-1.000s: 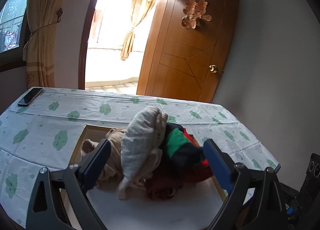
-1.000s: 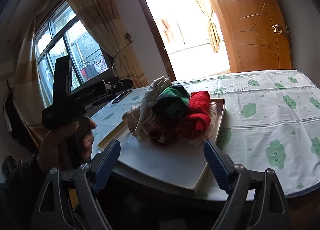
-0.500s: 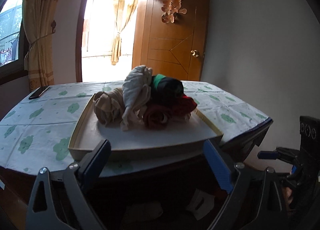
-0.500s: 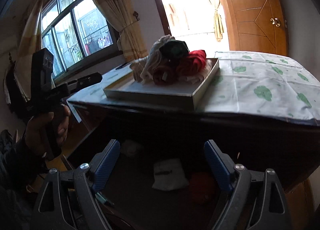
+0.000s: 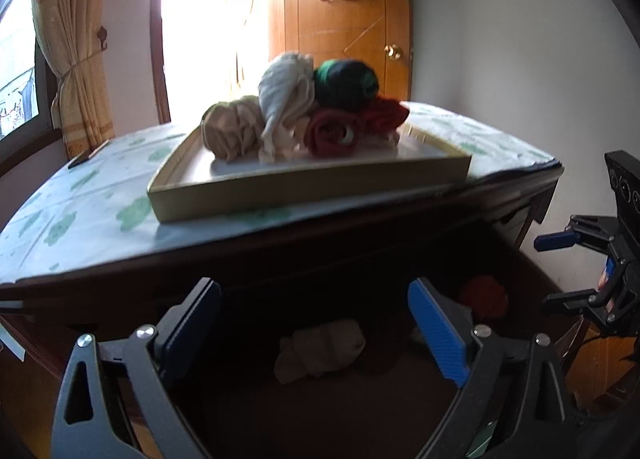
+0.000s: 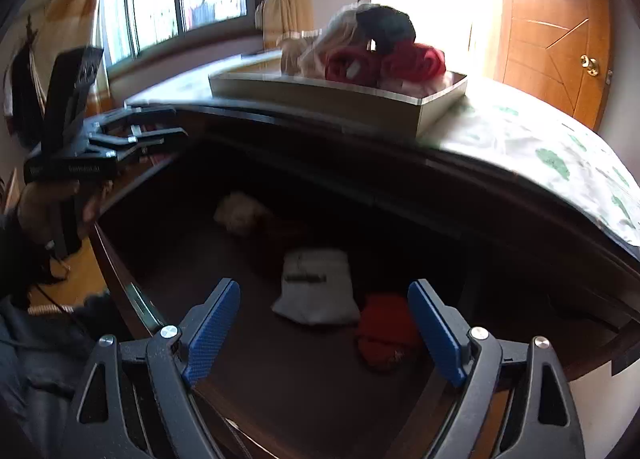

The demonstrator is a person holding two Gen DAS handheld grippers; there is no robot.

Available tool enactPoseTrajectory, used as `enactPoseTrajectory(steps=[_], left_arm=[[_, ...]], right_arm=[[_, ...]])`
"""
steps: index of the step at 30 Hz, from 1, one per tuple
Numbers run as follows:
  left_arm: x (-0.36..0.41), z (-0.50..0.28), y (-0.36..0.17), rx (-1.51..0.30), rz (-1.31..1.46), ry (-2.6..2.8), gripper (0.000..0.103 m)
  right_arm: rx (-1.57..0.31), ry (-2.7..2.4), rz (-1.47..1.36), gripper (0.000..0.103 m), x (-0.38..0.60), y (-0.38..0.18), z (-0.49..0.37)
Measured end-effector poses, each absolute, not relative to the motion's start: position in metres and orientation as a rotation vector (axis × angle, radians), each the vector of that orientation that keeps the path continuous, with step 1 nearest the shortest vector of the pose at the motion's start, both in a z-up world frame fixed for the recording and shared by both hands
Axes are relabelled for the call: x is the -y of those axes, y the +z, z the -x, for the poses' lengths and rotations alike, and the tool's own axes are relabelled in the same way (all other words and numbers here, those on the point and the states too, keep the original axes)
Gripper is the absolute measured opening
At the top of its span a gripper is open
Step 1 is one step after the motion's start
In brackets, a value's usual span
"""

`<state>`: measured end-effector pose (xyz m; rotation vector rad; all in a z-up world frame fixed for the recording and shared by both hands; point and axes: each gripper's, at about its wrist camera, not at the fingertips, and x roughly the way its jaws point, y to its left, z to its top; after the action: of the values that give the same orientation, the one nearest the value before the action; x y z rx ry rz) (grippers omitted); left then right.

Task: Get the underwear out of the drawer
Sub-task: 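Withdraw both grippers from the tray and reach down into the drawer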

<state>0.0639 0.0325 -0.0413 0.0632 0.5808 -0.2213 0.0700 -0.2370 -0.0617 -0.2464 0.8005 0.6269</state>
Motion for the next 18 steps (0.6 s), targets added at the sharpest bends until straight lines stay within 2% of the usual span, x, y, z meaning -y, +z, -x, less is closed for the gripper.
enactPoseTrajectory(steps=[10,18], left_arm=[[-0.041,-0.072,-0.059,-0.669,-0.02,-0.231,0.098],[-0.043,-0.076,-0.065,-0.719,0.003,-0.246,0.099]], right_arm=[[-0.937,0.633,0.342,0.087,0.239,-0.07,-0.064],[-0.988,0.733,0.261,0.087,0.241,-0.051,-0.059]])
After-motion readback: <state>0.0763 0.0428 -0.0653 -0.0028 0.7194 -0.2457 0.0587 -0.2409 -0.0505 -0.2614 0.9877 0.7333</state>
